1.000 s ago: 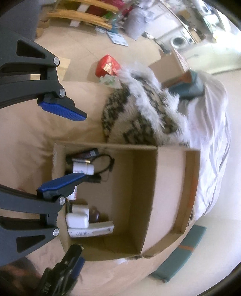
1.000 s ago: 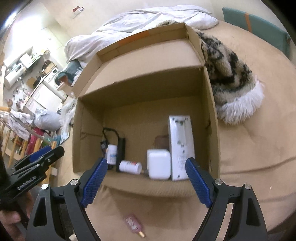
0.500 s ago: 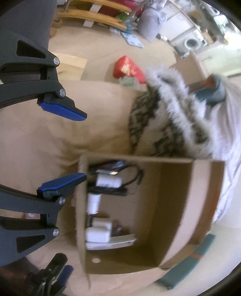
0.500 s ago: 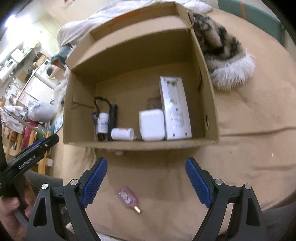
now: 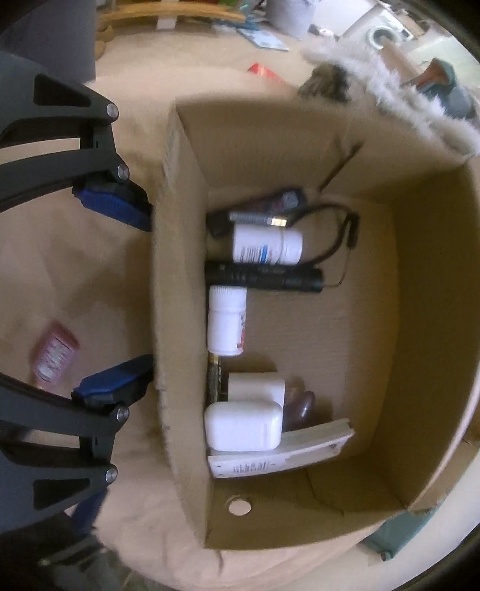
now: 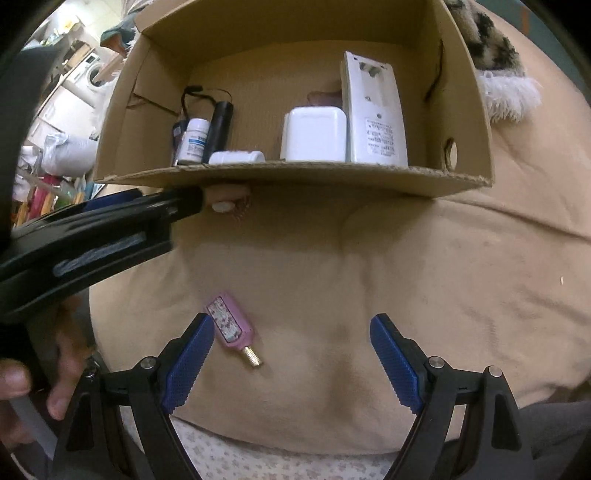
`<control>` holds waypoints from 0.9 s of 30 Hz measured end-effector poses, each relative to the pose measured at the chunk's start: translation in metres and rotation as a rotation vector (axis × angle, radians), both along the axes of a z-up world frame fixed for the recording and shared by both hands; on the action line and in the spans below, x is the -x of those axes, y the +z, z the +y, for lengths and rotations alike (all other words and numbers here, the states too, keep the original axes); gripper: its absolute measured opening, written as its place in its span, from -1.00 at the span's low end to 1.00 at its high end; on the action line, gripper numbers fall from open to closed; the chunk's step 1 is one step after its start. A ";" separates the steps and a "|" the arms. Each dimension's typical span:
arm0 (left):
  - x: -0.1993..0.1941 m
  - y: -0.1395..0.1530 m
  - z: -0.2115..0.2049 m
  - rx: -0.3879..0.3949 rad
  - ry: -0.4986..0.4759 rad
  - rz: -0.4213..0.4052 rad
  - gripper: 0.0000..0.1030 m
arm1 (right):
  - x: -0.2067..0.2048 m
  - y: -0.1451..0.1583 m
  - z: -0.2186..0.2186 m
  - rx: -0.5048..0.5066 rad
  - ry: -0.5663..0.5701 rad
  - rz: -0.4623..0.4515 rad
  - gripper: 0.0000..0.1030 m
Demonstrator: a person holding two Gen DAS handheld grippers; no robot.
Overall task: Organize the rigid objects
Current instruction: 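Withdraw both grippers from the box toward the pink perfume bottle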
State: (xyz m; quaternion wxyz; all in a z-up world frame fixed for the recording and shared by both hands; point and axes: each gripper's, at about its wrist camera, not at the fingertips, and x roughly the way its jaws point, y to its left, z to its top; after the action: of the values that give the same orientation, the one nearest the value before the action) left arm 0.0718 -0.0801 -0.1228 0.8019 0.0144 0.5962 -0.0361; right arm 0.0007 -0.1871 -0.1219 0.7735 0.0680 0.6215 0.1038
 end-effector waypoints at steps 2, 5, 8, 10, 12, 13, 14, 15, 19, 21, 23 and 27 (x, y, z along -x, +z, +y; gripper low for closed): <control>-0.007 -0.011 -0.005 -0.014 0.011 0.016 0.28 | 0.001 -0.001 -0.004 -0.008 -0.014 0.007 0.78; -0.017 -0.023 -0.010 -0.041 0.013 0.017 0.28 | 0.003 -0.003 -0.005 -0.017 -0.023 0.013 0.78; -0.025 -0.031 -0.009 -0.023 0.035 0.043 0.27 | 0.004 -0.005 -0.006 -0.019 -0.020 0.019 0.77; -0.027 -0.035 -0.009 -0.024 0.034 0.043 0.27 | 0.004 -0.006 -0.003 -0.020 -0.018 0.023 0.77; -0.028 -0.036 -0.009 -0.043 0.027 0.034 0.14 | 0.003 -0.006 -0.003 -0.020 -0.015 0.027 0.78; -0.027 -0.036 -0.008 -0.041 0.030 0.032 0.02 | 0.003 -0.007 -0.001 -0.020 -0.013 0.028 0.77; -0.028 -0.036 -0.007 -0.041 0.033 0.034 -0.28 | 0.002 -0.007 -0.001 -0.019 -0.011 0.029 0.77; -0.028 -0.037 -0.006 -0.040 0.035 0.039 -0.57 | 0.003 -0.007 0.000 -0.018 -0.008 0.029 0.77; -0.032 -0.039 0.000 0.001 0.050 0.061 -0.65 | 0.003 -0.007 0.003 -0.015 0.002 0.031 0.77; -0.031 -0.038 -0.001 -0.003 0.042 0.056 -0.68 | 0.003 -0.007 0.005 -0.013 0.003 0.033 0.77; -0.029 -0.037 0.001 -0.017 0.032 0.049 -0.71 | 0.001 -0.008 0.006 -0.013 0.001 0.034 0.77; -0.025 -0.034 0.013 -0.011 0.045 0.078 -0.75 | -0.001 -0.008 0.002 -0.021 -0.012 0.033 0.77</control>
State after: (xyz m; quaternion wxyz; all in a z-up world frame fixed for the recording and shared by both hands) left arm 0.0966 -0.0673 -0.1571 0.7786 0.0042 0.6273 -0.0153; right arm 0.0012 -0.1848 -0.1297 0.7630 0.0815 0.6327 0.1044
